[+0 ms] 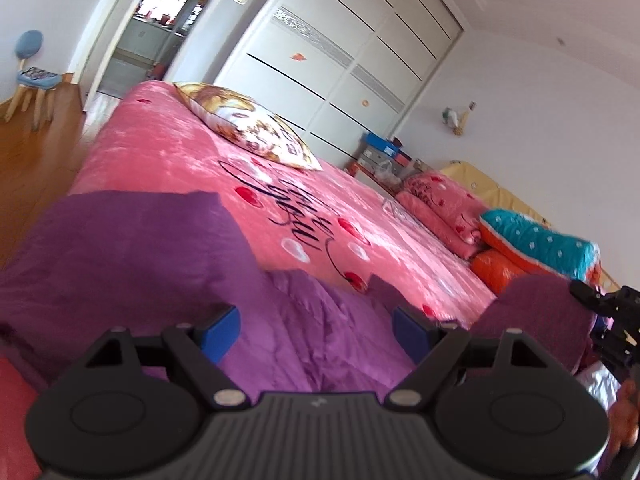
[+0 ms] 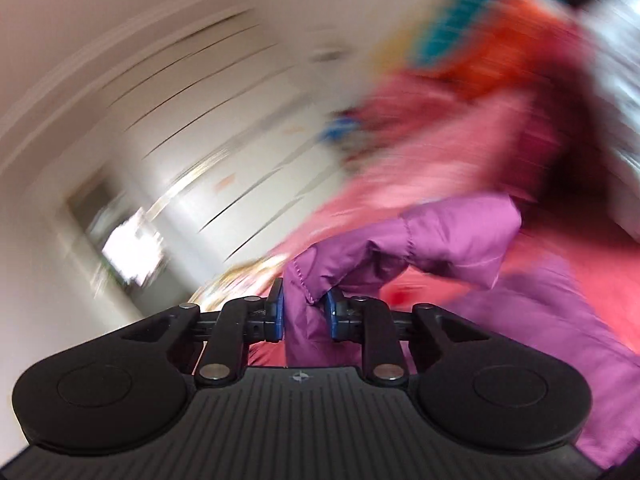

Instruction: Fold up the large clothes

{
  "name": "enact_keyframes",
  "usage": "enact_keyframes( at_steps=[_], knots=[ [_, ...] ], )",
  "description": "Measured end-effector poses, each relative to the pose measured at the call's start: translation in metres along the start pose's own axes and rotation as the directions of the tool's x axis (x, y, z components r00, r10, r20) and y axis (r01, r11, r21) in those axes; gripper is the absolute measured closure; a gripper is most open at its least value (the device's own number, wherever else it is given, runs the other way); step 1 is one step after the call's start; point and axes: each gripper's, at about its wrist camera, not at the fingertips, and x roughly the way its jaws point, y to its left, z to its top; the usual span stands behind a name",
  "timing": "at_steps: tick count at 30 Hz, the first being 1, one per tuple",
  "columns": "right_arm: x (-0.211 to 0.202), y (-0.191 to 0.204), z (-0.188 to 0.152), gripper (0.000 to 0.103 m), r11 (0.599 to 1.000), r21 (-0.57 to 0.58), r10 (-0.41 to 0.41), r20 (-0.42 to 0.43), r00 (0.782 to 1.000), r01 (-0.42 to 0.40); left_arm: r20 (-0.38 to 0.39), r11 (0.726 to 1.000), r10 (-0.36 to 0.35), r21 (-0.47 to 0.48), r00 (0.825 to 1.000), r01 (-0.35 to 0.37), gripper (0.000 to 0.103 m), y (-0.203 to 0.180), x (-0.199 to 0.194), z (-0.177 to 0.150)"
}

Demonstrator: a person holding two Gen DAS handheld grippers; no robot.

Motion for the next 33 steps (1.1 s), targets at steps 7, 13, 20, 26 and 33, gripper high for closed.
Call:
enact_keyframes(
  at_steps=[7, 13, 20, 26, 33],
  knots=[
    [0.020, 0.094, -0.092, 0.081, 0.862, -0.452, 0.083, -0.318, 0.945, -0.228, 0.076, 0.992, -0.010, -0.122, 0.997, 0.019, 0.020, 0.022, -0.012, 0.014],
    [0.021, 0.108, -0.163, 0.080, 0.729, -0.613, -0.023, -0.467, 0.884, -0.304, 0.109, 0.986, -0.026, -0.161, 0.994, 0.043, 0.020, 0.029, -0.013, 0.019],
    [-0.008, 0.104, -0.160, 0.022, 0.767, -0.587, -0.041, -0.447, 0.894, -0.258, 0.091, 0.997, -0.067, -0.033, 0.994, 0.070, 0.020, 0.010, -0.011, 0.011],
    [-0.032, 0.057, -0.123, 0.021, 0.863, -0.503, -0.140, -0.296, 0.945, -0.030, 0.031, 0.994, -0.072, 0.084, 0.997, 0.069, 0.020, -0.008, -0.002, 0.000],
    [-0.009, -0.032, -0.089, 0.034, 0.887, -0.353, -0.390, -0.229, 0.892, 0.297, -0.028, 0.991, -0.019, 0.131, 0.999, 0.022, 0.020, -0.016, 0.013, -0.011]
  ],
)
